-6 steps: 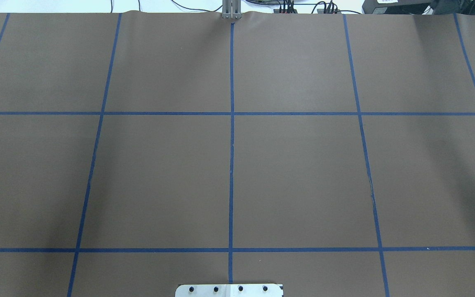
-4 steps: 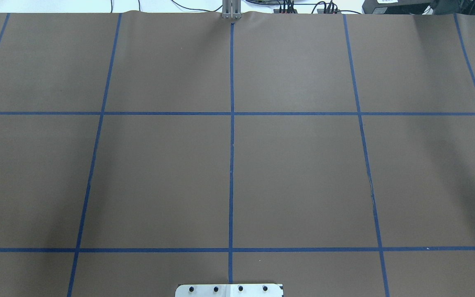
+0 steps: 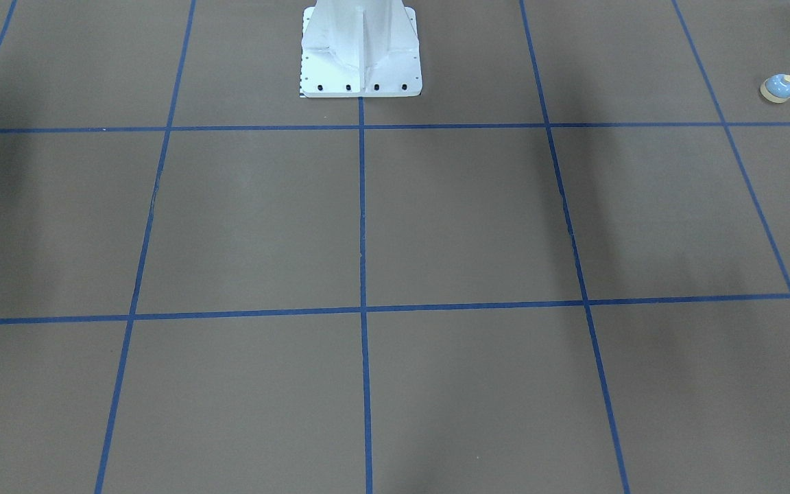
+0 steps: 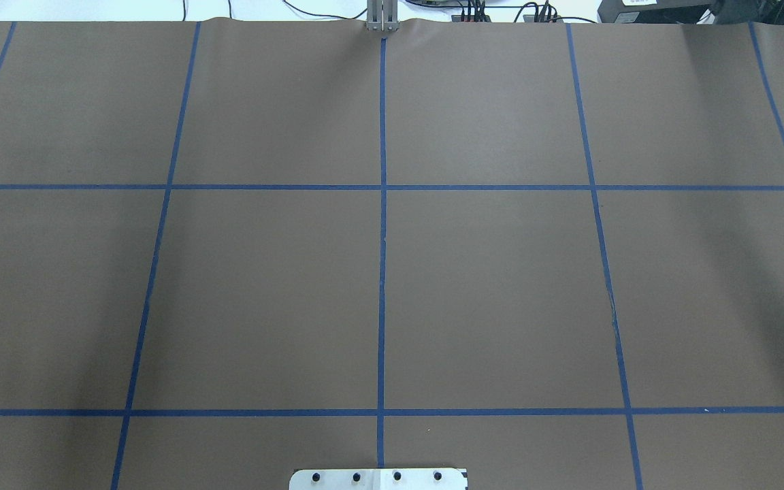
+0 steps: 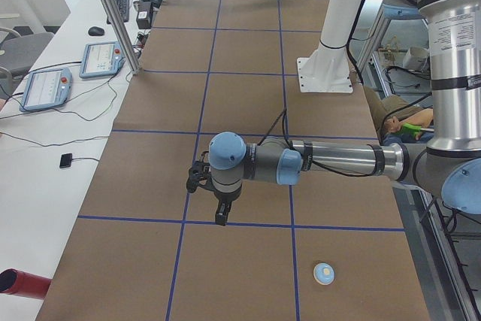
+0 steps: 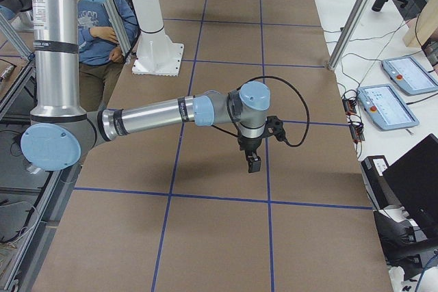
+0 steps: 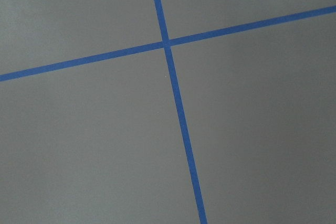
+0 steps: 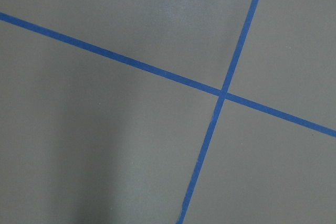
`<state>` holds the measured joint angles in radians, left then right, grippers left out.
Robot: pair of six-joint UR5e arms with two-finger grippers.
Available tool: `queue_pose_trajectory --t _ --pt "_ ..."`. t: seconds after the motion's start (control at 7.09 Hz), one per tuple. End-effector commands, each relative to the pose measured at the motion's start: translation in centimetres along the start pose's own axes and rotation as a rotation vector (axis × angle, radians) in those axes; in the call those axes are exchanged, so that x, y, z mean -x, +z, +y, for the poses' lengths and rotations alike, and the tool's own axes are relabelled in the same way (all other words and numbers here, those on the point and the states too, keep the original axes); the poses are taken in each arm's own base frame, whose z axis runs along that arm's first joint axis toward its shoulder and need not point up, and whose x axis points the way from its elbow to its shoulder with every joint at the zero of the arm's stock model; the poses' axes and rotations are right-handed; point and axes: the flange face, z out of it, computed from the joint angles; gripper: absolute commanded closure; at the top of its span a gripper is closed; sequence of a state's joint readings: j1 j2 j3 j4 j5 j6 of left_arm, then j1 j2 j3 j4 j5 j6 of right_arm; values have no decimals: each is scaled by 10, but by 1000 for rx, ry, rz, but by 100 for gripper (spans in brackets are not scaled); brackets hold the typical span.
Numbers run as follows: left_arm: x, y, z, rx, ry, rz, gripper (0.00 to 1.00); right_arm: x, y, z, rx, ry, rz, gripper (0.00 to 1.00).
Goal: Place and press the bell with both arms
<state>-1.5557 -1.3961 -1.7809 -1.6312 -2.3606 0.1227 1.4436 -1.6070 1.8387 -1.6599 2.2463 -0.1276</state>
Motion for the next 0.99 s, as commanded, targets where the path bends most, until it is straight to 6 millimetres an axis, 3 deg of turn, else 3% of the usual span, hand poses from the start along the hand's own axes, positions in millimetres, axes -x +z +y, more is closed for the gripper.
queue_pose_trajectory --t 0.0,0.14,0.28,0.42,0.71,0.85 --pt "0 0 1 1 1 0 1 3 5 6 0 8 -56 0" --pt "2 3 3 8 -2 0 1 5 3 3 -6 1 -59 0" --pt "10 13 24 35 -30 3 0 6 3 2 -8 0 -64 0" --pt "18 21 31 57 -54 3 0 5 5 4 -3 6 -72 0" --pt "49 56 64 128 -115 14 1 8 5 5 -8 0 -105 0" --pt "56 68 95 163 -150 18 1 9 6 5 -7 3 -113 0"
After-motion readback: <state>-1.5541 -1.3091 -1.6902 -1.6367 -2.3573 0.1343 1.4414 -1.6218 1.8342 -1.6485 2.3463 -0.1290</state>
